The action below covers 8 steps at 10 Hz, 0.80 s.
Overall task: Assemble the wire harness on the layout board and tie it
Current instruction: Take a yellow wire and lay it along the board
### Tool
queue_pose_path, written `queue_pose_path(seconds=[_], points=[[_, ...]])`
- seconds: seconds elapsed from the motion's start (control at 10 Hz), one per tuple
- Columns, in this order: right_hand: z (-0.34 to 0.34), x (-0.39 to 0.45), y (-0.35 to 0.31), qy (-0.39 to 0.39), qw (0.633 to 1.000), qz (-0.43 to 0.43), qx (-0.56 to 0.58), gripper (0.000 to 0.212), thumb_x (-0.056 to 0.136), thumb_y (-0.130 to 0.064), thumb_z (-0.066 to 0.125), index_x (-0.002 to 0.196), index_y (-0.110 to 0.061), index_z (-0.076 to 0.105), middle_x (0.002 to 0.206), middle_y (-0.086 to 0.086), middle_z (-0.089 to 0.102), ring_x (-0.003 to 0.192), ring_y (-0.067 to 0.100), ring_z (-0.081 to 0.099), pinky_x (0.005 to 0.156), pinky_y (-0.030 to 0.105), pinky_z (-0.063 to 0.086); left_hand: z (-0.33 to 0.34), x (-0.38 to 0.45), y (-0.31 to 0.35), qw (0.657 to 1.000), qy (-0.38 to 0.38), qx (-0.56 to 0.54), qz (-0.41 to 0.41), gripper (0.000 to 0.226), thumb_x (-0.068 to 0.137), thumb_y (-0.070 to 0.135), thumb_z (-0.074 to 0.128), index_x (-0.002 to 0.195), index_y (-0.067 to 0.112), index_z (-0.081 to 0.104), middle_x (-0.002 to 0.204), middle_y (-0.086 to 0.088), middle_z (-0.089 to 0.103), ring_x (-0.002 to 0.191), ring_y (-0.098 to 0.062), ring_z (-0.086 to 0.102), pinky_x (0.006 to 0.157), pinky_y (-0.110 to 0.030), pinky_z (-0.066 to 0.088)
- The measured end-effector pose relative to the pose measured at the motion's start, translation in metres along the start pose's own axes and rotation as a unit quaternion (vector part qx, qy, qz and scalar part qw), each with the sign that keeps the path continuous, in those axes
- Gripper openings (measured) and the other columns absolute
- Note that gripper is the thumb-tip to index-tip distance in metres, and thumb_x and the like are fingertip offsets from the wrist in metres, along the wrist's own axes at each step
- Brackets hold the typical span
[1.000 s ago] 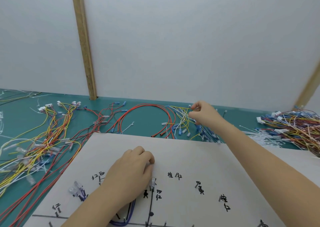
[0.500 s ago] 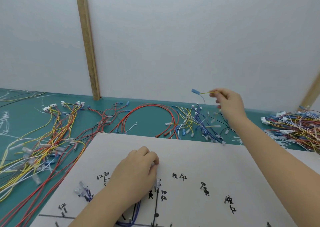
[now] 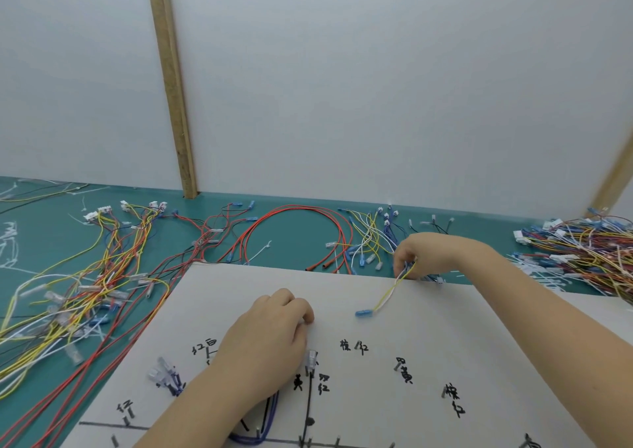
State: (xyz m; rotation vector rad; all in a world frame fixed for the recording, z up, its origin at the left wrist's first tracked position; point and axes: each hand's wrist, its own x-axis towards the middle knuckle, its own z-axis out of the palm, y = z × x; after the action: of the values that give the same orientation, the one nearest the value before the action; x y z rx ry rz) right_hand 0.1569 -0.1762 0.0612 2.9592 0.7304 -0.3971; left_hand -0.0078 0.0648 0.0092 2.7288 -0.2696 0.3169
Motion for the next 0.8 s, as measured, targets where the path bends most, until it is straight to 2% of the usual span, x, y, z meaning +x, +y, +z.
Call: queue_pose_path(seconds=[0.1,0.2,0.3,0.4,0.5,0.6,0.7,0.8], points=[[0.0,0.004,0.005,0.206,0.966,0.002,0.156,0.022,0.085,-0.004,0.056,0.081,-0.022,0.068,0.074,-0.015,0.062,0.073,0.002,0.058,0.063,0.006,0.039,0.0,0.001,0.001,1.0,0.003,-0.001,-0.003,0.026,0.096,0.023,0.031,0.113,0.029,0.049,0.114,0.012,0.045,0.107,-0.012,0.041,0.089,-0.026,0.038],[-0.003,0.008,0.008,0.417,0.774,0.023,0.475,0.02,0.09,-0.002,0.052,0.091,-0.016,0.066,0.08,-0.005,0.065,0.06,-0.01,0.059,0.066,0.006,0.046,0.0,0.0,0.002,1.0,0.003,0.001,-0.004,0.026,0.096,0.024,0.03,0.113,0.029,0.05,0.114,0.012,0.045,0.107,-0.012,0.041,0.088,-0.026,0.039],[-0.003,0.011,0.014,0.418,0.693,0.072,0.582,0.016,0.09,-0.001,0.052,0.099,-0.008,0.064,0.079,0.002,0.063,0.053,-0.007,0.06,0.058,0.006,0.049,-0.001,0.0,0.002,1.0,0.001,-0.002,-0.004,0.026,0.096,0.024,0.03,0.113,0.029,0.05,0.114,0.012,0.045,0.107,-0.012,0.042,0.089,-0.026,0.039],[0.0,0.01,0.016,0.395,0.74,0.078,0.54,0.018,0.09,0.0,0.051,0.094,-0.008,0.066,0.086,0.008,0.066,0.055,-0.004,0.06,0.06,0.008,0.05,-0.001,0.0,0.003,1.0,0.002,-0.001,-0.006,0.026,0.096,0.025,0.031,0.113,0.029,0.05,0.114,0.012,0.045,0.107,-0.012,0.042,0.089,-0.027,0.039],[0.001,0.006,0.011,0.444,0.726,0.073,0.52,0.019,0.088,-0.003,0.055,0.093,-0.017,0.069,0.093,0.009,0.068,0.076,0.013,0.064,0.081,0.026,0.053,-0.002,0.0,0.003,1.0,0.004,-0.001,-0.005,0.025,0.096,0.025,0.031,0.113,0.029,0.05,0.114,0.012,0.045,0.107,-0.012,0.041,0.088,-0.026,0.039],[-0.003,0.0,0.0,0.44,0.665,0.057,0.6,0.015,0.09,-0.003,0.054,0.096,-0.011,0.065,0.094,0.009,0.068,0.07,0.006,0.066,0.067,0.014,0.055,-0.002,0.0,0.002,1.0,0.008,-0.004,-0.003,0.026,0.096,0.024,0.031,0.113,0.029,0.05,0.114,0.012,0.045,0.107,-0.012,0.041,0.089,-0.026,0.039],[-0.013,-0.016,-0.017,0.41,0.595,0.019,0.691,0.01,0.092,-0.005,0.053,0.092,-0.007,0.063,0.081,0.001,0.068,0.061,0.002,0.066,0.058,0.013,0.053,0.001,0.001,0.002,1.0,0.018,-0.005,-0.003,0.026,0.096,0.024,0.031,0.112,0.029,0.051,0.114,0.013,0.046,0.107,-0.011,0.042,0.089,-0.025,0.039],[-0.02,-0.042,-0.038,0.319,0.6,-0.039,0.733,0.011,0.092,-0.006,0.052,0.087,-0.009,0.062,0.072,-0.003,0.072,0.063,0.006,0.069,0.054,0.015,0.053,0.002,0.002,0.002,1.0,0.025,-0.015,-0.009,0.026,0.096,0.024,0.032,0.111,0.029,0.052,0.113,0.014,0.048,0.107,-0.01,0.041,0.089,-0.024,0.037]])
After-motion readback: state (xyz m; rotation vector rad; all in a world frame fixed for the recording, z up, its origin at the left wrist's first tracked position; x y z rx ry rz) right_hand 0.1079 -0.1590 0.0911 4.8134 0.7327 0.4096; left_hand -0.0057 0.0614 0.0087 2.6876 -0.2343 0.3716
